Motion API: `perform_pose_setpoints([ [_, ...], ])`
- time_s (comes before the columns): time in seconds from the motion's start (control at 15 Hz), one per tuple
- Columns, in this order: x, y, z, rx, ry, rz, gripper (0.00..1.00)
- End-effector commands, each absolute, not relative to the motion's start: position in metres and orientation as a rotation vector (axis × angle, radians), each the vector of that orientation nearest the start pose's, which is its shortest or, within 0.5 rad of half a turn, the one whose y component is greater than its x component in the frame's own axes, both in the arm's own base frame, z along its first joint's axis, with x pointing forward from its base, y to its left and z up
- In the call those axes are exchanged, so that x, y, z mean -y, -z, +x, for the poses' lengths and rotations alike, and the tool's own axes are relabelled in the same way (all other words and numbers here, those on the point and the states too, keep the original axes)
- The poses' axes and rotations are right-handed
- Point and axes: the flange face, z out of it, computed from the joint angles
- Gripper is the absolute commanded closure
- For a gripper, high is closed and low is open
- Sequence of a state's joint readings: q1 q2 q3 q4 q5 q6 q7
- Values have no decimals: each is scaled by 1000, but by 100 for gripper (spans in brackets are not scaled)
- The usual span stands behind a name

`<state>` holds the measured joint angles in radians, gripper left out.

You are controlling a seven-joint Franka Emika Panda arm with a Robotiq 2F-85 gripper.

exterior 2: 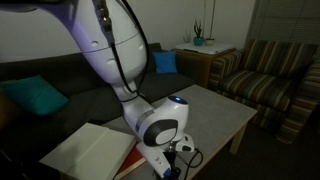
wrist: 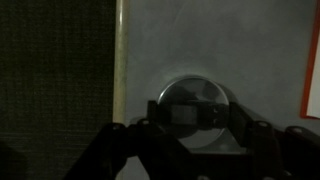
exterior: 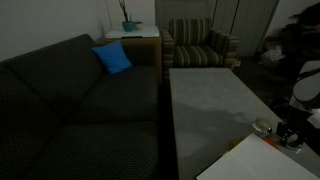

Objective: Place the lid of the silver container on the table, open the black book, then close the container

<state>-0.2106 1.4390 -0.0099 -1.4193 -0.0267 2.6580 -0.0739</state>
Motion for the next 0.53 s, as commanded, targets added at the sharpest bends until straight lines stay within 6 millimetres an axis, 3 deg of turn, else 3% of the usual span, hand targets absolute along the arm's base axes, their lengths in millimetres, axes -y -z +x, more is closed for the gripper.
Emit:
perform_pose_setpoints([
  [0.0, 130, 180, 563, -203, -311, -3108, 56],
  [0.27, 133, 173, 564, -215, -304, -3125, 56],
  [0.47, 140, 155, 568, -237, -281, -3174, 56],
])
